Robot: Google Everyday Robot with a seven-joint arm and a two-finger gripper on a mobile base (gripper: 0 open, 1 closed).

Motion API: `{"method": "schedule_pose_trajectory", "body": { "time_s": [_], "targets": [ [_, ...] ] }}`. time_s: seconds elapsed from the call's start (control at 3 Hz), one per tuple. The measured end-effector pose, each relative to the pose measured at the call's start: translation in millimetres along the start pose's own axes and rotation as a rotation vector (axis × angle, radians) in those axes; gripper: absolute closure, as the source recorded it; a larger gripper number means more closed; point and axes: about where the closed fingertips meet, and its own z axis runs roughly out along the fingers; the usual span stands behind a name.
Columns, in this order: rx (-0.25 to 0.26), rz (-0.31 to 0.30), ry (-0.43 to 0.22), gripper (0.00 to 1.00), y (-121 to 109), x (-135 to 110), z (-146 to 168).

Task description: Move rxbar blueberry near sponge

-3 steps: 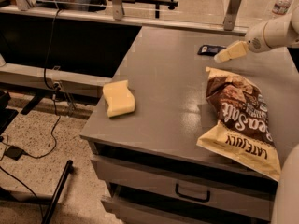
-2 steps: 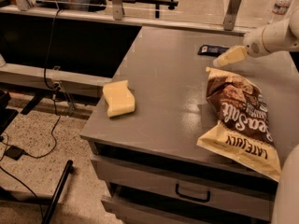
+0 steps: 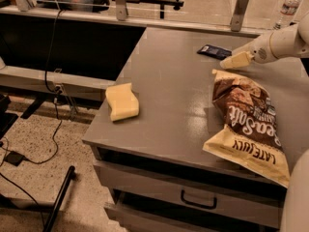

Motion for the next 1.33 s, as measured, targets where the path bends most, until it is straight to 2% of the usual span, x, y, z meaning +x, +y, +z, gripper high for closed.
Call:
{"method": "schedule_pose_trajectory", "body": {
  "time_s": [0.33, 0.67, 1.0, 1.33],
  "targets": [
    [-0.011, 0.003, -0.029, 0.50, 0, -9, -2],
    [-0.015, 0.003, -0.058, 0.19, -1, -19, -8],
    [-0.017, 0.000, -0.094, 0.00, -1, -31, -15],
    [-0.046, 0.018, -0.137, 0.00, 3, -43, 4]
  ]
}}
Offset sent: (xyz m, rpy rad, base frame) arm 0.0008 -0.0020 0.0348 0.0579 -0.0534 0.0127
